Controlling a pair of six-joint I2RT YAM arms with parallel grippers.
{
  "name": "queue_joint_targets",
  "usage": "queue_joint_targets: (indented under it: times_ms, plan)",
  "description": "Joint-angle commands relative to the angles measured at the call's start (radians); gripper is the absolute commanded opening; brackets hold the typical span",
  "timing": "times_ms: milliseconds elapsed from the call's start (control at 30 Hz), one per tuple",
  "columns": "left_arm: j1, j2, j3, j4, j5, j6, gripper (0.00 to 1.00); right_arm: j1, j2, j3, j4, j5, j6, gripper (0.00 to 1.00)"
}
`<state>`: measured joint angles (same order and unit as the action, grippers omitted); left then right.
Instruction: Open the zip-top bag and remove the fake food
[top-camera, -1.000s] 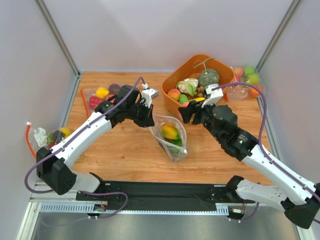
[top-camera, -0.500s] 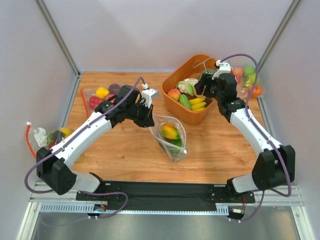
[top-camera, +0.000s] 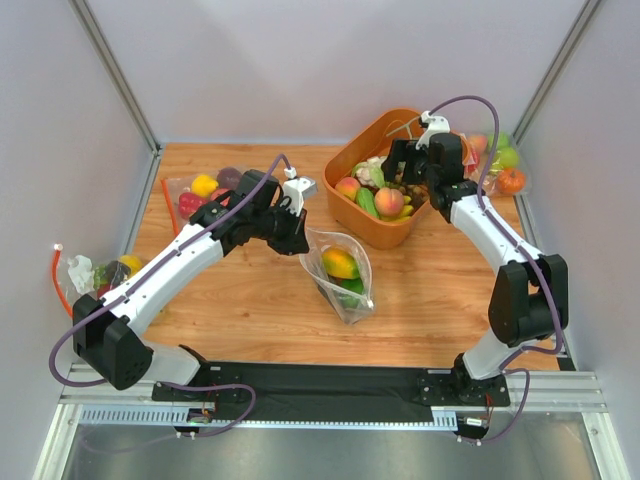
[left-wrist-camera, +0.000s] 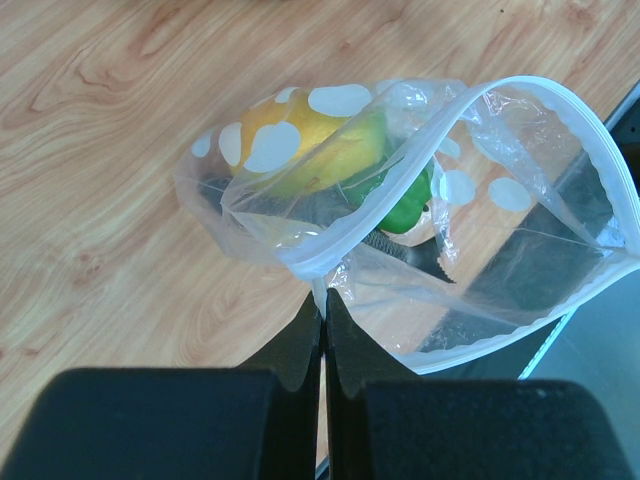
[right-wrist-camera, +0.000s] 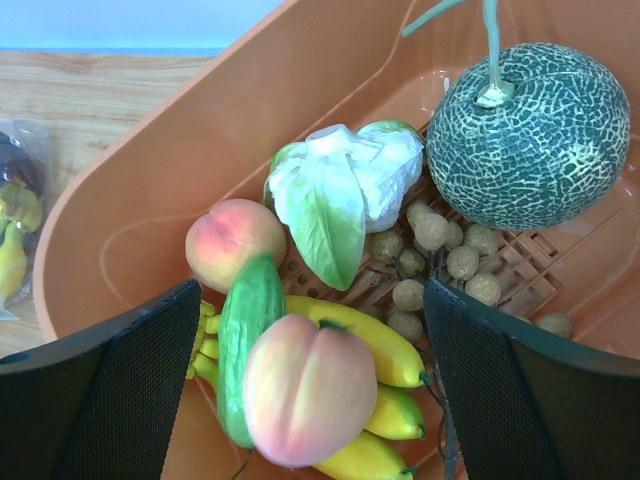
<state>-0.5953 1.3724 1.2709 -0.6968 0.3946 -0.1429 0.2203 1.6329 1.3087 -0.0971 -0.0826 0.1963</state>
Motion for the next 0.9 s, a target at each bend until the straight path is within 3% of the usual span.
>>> queue_joint_targets:
  times_ms: [0, 333, 867]
  plan:
    - [-0.003, -0.018, 0.039, 0.002, 0.013, 0.014, 0.00, -0.001, -0.030, 0.026, -0.003, 0.018, -0.032, 0.93]
    - [-0.003, -0.018, 0.041, 0.002, 0.007, 0.016, 0.00, 0.063, -0.250, -0.080, -0.021, -0.013, -0.049, 0.91]
    - [-0.003, -0.016, 0.041, 0.000, 0.007, 0.017, 0.00, 0.484, -0.476, -0.201, -0.216, -0.262, -0.040, 0.86]
